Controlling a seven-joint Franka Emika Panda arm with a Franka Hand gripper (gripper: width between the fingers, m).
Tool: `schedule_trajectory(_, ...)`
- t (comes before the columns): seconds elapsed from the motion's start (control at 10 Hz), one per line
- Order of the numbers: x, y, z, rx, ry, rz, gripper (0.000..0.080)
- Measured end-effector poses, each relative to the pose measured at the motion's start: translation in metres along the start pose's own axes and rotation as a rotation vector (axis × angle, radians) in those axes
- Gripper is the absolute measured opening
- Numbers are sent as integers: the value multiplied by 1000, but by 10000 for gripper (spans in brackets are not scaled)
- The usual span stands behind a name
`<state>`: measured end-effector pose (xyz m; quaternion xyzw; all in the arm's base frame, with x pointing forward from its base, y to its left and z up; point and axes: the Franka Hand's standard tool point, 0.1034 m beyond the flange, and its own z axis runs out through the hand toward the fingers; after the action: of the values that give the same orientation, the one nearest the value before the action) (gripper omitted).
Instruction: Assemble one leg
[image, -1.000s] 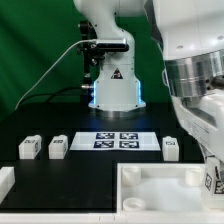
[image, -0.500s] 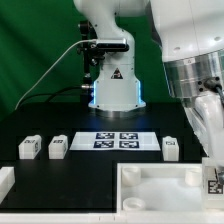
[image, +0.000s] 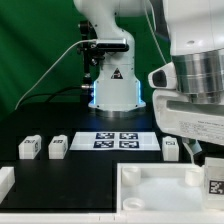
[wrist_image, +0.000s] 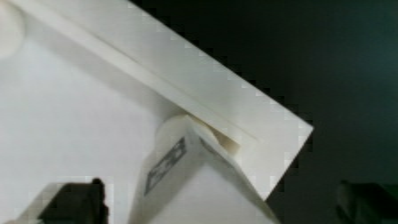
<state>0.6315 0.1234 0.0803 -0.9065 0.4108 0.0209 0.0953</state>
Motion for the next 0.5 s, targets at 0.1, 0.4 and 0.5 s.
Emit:
schedule_trajectory(0.1, 1, 1, 1, -7, 4, -144, 648)
schedule_trajectory(0.4, 4, 3, 8, -50, 32, -425, 649)
schedule_trajectory(0.5, 4, 4, 8, -51, 32, -426, 525)
